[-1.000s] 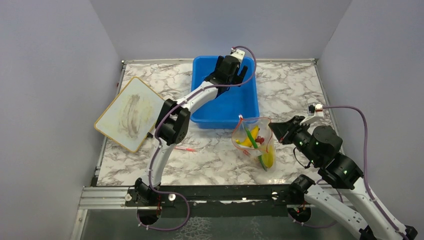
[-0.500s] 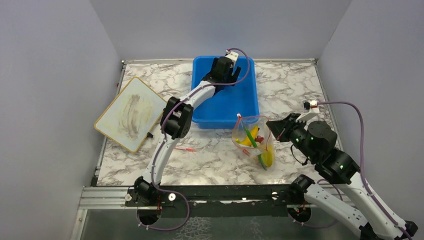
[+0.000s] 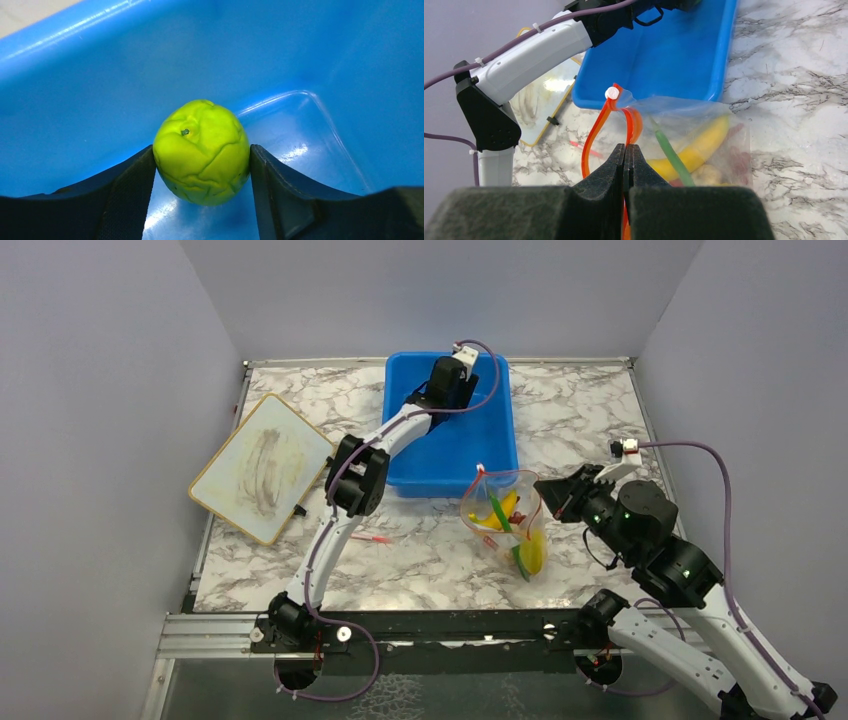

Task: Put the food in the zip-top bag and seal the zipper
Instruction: Pick up the fake vegetable from the bin.

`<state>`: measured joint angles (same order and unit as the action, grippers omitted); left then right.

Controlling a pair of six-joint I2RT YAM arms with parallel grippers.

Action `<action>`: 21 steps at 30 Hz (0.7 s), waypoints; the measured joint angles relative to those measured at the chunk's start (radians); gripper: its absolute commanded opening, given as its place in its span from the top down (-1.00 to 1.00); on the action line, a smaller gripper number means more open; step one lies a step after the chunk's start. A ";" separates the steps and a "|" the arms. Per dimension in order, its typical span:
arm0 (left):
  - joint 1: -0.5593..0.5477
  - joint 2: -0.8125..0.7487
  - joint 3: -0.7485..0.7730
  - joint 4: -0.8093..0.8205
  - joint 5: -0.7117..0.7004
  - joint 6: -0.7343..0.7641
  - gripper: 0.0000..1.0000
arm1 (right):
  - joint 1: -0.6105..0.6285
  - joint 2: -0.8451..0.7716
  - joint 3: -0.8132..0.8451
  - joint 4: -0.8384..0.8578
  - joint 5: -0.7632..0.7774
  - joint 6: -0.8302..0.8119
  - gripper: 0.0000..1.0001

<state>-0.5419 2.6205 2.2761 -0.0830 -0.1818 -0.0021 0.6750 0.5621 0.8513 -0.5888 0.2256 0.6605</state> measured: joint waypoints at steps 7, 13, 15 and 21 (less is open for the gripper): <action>0.005 -0.042 -0.086 0.047 0.010 0.010 0.16 | 0.000 -0.020 0.003 -0.012 0.003 0.019 0.98; 0.005 -0.127 -0.177 0.044 0.020 0.016 0.33 | 0.000 -0.043 -0.006 -0.018 0.003 0.036 0.98; 0.005 -0.154 -0.195 0.043 0.026 0.011 0.33 | 0.000 -0.054 -0.007 -0.018 0.003 0.042 0.98; 0.005 -0.240 -0.239 0.031 0.051 -0.013 0.34 | 0.000 -0.044 -0.007 -0.014 0.002 0.058 0.98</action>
<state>-0.5365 2.3802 2.0369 -0.0517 -0.1307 -0.0147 0.6750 0.5179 0.8440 -0.6033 0.2272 0.7181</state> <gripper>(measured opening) 0.628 0.012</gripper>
